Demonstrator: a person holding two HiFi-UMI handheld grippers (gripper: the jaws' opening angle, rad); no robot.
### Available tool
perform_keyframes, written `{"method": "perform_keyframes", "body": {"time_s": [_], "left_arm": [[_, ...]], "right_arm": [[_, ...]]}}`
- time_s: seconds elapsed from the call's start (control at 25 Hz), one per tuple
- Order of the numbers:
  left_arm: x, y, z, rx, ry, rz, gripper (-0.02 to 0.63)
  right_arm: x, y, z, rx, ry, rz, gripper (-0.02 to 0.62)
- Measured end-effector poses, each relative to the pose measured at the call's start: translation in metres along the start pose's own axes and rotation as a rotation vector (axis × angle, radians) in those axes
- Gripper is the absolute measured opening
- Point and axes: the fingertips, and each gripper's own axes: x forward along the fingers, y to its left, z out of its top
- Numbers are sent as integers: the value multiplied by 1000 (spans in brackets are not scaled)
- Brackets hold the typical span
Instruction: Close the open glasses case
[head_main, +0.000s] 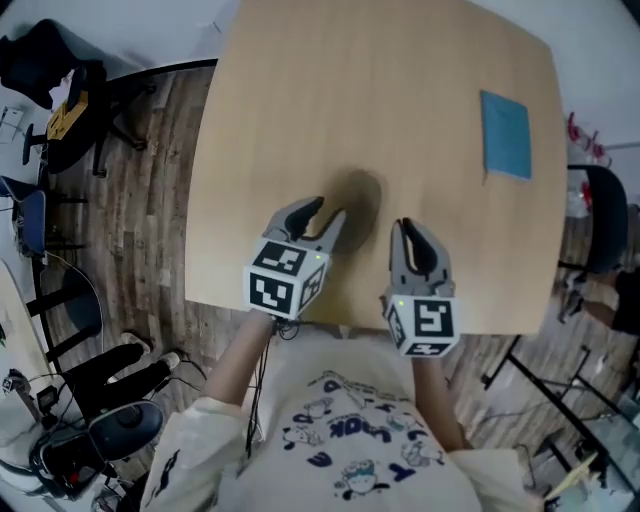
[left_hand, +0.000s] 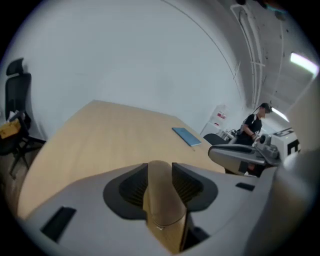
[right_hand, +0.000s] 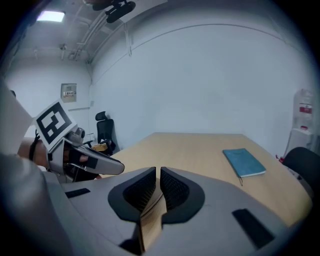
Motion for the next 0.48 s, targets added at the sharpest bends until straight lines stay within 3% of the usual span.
{"method": "perform_keyframes", "body": {"time_s": [0.16,0.28,0.48], "left_arm": [[24,4,-21,-76,162,-183,206],[40,3,-34,-59,249,-237,238],[57,-7,-44,-186,344,-346,261]], "right_arm": [[2,-4,-15,26,44,-62,11],[2,-9,-25,45,68,-90,11],[-6,-4,-46,81,129,-106,11]]}}
